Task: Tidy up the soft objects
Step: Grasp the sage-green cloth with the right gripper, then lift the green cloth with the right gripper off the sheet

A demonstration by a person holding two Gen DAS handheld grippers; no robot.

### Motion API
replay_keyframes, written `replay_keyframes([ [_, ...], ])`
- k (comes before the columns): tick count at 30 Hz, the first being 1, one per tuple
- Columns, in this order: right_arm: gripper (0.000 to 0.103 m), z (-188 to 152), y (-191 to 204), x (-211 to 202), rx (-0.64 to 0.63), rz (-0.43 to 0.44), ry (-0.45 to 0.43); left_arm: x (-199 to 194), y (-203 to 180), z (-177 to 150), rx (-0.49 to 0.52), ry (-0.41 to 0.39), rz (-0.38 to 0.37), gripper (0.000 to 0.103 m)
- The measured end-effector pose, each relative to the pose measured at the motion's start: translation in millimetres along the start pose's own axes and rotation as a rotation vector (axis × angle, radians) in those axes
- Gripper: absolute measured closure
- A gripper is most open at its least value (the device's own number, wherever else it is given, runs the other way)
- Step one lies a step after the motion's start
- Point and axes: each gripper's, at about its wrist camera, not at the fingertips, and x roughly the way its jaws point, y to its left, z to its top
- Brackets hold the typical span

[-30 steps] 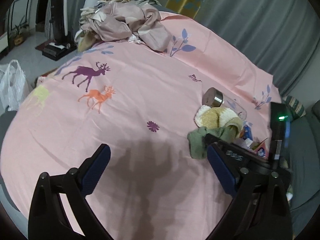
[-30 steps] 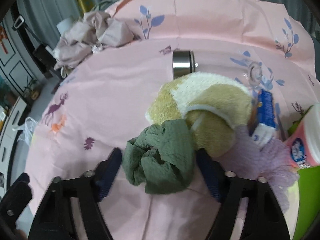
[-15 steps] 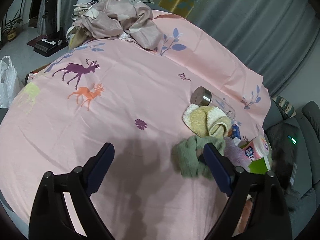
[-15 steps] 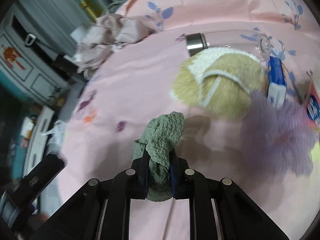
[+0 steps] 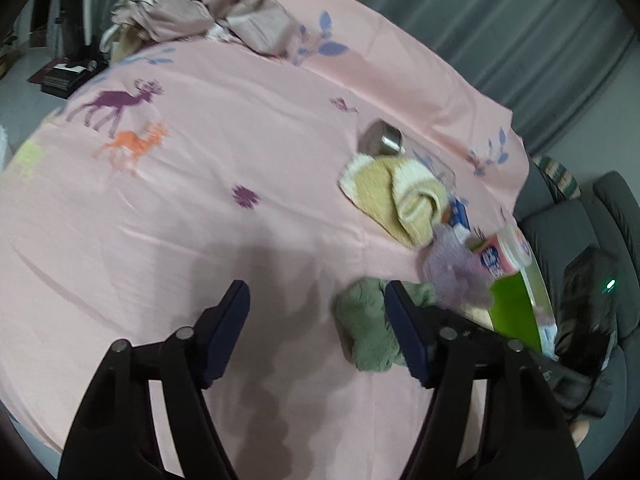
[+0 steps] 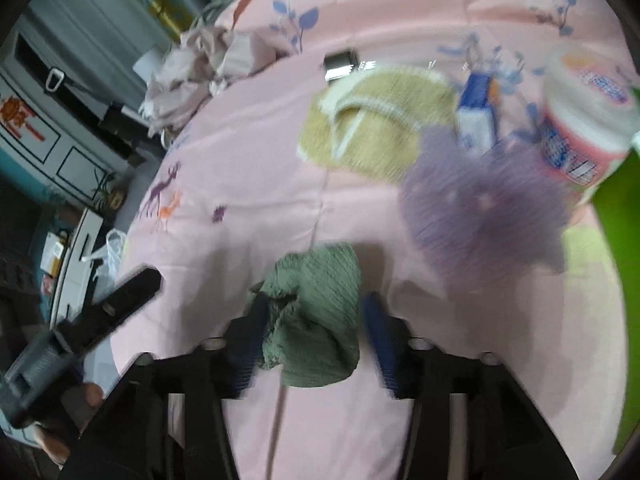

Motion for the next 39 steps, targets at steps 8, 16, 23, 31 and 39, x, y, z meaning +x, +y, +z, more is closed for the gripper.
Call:
replay_keyframes([
  [8,0.042,2.0,-13.5,6.1,0.085,0.115,0.022,30.8,-25.0,-21.4,0.058,0.127,-0.075,0.056],
  [16,0.042,-5.1,-13.2,38.7,0.103,0.127,0.107,55.5,-32.0,-32.4,0.076,0.188,-0.083,0.081],
  [23,0.061,-8.5,-13.5,51.2,0.098,0.181,0.133,65.5,-31.9,-33.9,0.074,0.210,-0.093,0.090],
  [31,0.066,-11.6,-16.5,52.6,0.115,0.272,0.135,60.7,-35.1,-34.4,0.083,0.183,-0.117,0.096],
  [39,0.066,-6.9,-0.7,26.0,0.055,0.318,0.018,35.7,-49.5,-29.5,0.152,0.056,-0.126,0.096],
])
